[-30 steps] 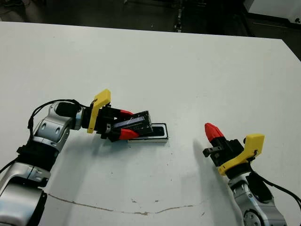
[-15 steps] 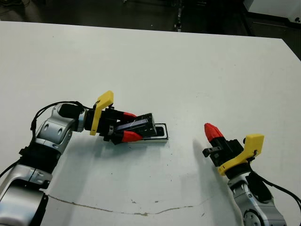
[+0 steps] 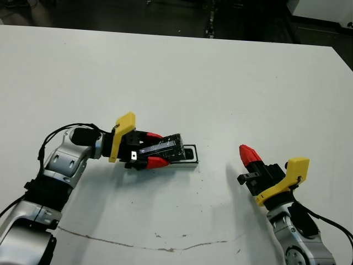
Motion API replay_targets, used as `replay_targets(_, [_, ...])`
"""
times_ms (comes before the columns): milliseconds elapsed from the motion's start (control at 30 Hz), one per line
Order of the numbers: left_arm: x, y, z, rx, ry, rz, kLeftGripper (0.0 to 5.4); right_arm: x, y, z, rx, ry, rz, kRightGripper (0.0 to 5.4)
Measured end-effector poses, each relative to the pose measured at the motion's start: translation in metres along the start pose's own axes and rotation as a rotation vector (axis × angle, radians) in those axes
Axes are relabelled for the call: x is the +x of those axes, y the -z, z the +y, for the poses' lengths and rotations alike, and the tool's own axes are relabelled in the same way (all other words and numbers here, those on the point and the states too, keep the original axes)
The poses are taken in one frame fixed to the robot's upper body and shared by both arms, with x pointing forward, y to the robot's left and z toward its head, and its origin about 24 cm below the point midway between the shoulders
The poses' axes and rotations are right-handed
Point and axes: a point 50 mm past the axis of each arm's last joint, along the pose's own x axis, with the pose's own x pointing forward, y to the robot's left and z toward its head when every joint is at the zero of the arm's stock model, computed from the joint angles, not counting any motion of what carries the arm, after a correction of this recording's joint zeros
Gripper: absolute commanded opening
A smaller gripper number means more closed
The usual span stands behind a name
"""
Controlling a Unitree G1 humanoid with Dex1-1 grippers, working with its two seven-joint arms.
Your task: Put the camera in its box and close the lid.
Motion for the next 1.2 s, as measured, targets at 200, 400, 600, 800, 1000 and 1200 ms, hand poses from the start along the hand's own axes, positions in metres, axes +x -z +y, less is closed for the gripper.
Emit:
replay_targets(200, [0.014,-0.005,-0.001,0.021,-0.002,-0.005,3.16,-0.001,0.001,0.001,-0.005,-0.001,0.005,0.00])
replay_targets(400, [0.020,-0.008,-0.002,0.055,-0.004,0.025,3.16,-0.002,0.002,0.001,-0.005,0.001,0.008,0.00])
replay_targets(600, [0.023,-0.009,-0.001,0.067,-0.009,0.042,3.16,-0.002,0.002,0.001,-0.004,0.001,0.010,0.00])
replay_targets(800, [0.026,-0.006,0.000,0.050,-0.001,0.045,3.16,-0.002,0.001,0.002,-0.005,0.000,0.004,0.00])
replay_targets(1000, [0.029,-0.005,0.000,0.082,0.002,0.072,3.16,-0.003,0.001,0.002,-0.005,0.009,0.005,0.00])
replay_targets(1200, [0.037,-0.013,-0.003,0.124,-0.027,0.206,3.16,-0.004,0.001,0.003,0.001,0.007,0.005,0.00])
